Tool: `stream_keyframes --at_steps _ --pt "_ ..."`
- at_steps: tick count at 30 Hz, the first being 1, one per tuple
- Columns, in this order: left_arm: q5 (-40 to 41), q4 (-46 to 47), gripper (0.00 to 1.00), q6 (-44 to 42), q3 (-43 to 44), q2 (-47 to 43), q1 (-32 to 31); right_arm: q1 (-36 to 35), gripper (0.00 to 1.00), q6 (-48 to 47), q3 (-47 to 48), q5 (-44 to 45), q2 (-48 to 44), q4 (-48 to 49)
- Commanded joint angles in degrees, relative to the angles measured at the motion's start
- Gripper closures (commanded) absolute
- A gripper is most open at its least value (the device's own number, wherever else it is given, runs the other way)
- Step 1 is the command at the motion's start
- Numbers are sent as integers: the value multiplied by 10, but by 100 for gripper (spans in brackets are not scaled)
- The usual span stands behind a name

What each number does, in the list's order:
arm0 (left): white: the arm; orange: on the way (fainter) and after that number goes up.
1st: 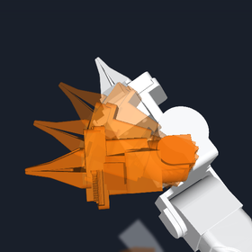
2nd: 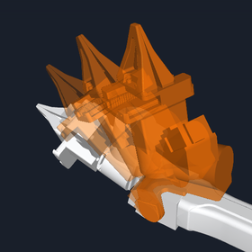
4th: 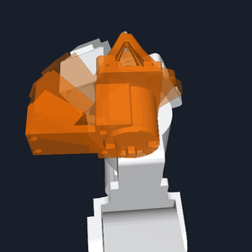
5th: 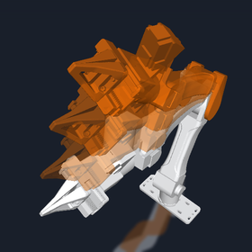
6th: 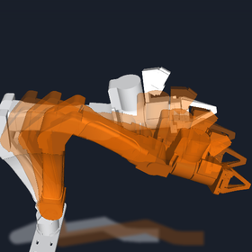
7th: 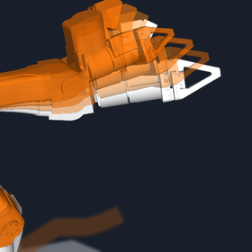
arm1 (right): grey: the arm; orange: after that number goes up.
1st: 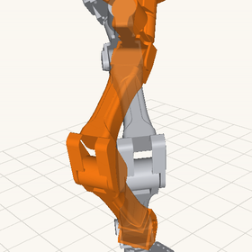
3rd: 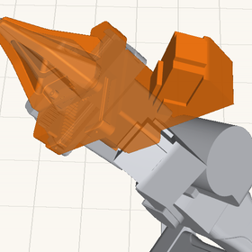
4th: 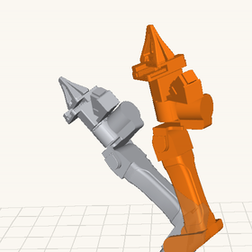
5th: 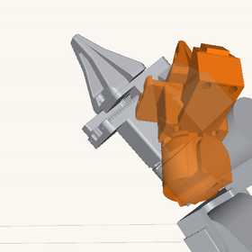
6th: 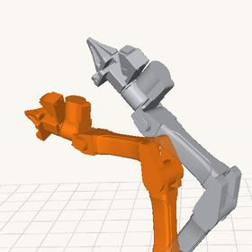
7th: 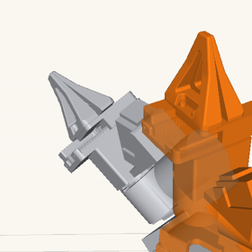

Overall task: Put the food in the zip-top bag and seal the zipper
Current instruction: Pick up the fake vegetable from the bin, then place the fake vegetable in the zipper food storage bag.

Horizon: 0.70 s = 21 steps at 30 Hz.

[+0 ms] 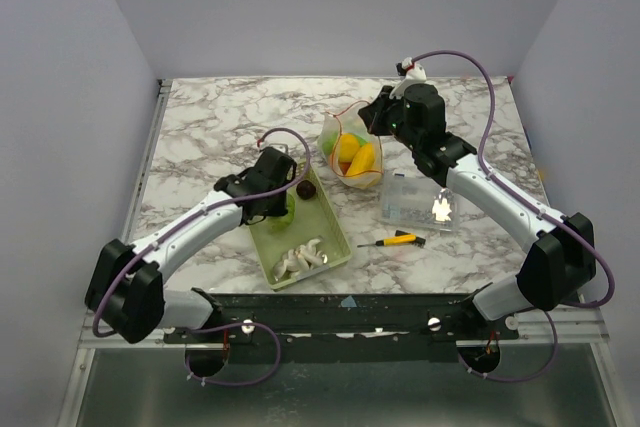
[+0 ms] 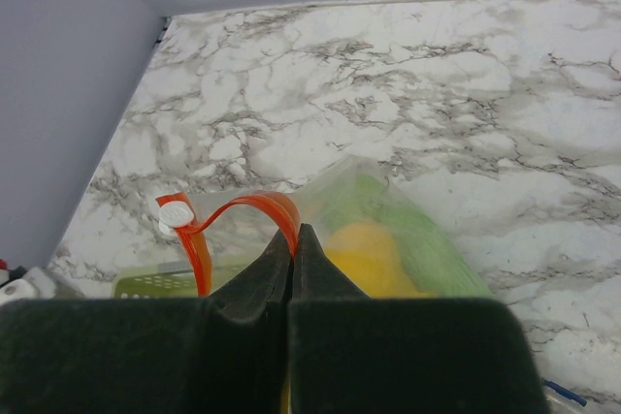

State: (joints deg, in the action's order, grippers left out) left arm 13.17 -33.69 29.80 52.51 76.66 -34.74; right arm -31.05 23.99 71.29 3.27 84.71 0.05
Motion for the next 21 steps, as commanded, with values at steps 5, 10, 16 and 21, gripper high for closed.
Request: stream_keyframes --at_steps 5,10,16,21 --pt "-170 69 89 -11 74 -158 -3 -3 99 3 5 -16 -12 3" --pt "-272 187 89 19 106 -169 -2 -3 99 8 5 -26 -14 6" --pt "-334 283 89 69 154 -90 -2 -3 99 26 7 -48 -15 13" --pt "-367 334 89 90 179 -17 -3 -3 99 39 11 -56 -18 13"
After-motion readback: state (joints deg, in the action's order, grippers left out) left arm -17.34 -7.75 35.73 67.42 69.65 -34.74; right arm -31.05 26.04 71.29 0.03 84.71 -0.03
